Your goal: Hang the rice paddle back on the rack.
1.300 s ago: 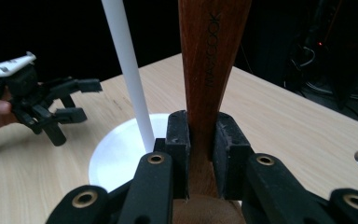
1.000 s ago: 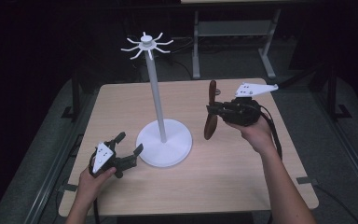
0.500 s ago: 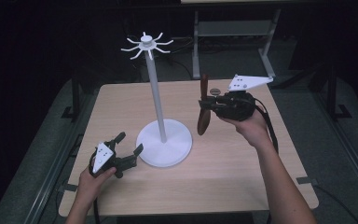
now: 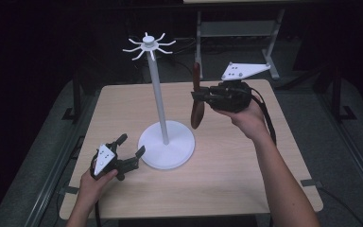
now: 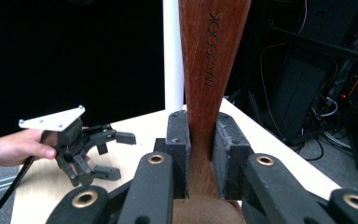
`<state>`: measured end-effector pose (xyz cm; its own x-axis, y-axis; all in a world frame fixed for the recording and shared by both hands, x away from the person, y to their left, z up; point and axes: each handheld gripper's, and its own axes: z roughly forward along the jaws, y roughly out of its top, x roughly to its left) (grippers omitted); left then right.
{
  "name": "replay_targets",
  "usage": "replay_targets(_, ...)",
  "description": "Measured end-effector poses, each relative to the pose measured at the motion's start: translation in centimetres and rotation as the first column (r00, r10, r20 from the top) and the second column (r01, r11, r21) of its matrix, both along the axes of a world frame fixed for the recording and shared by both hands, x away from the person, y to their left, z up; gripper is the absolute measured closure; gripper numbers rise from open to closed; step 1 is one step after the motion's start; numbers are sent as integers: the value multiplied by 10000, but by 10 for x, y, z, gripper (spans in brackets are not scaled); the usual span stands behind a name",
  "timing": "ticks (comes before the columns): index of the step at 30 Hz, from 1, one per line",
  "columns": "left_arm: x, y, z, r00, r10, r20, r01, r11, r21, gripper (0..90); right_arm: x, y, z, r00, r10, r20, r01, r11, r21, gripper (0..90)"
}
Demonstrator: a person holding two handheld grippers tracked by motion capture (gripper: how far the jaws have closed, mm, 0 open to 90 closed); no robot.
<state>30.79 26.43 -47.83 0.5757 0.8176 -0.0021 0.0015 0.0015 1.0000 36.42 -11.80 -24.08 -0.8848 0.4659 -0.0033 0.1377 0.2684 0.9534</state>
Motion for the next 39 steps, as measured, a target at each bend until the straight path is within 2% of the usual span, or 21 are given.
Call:
replay_targets(15,0,0,0,10000,-12,37,12,10000,-42,128,5,27,27,9986,370,372,-373,9993,70,776)
replay_targets(29,0,0,0,10000,-19,18,19,9999,-104,128,11,41,37,9979,525,367,-533,9984,207,776)
replay_targets(35,0,0,0,10000,-17,31,17,9999,-117,128,15,51,39,9979,551,339,-552,9985,14,776)
replay_targets(37,0,1,0,10000,-12,10,12,10000,1,128,17,55,38,9982,522,296,-521,9986,-39,775)
replay_targets(39,0,0,0,10000,-8,33,8,9999,-143,128,19,57,37,9983,515,255,-512,9986,-102,775)
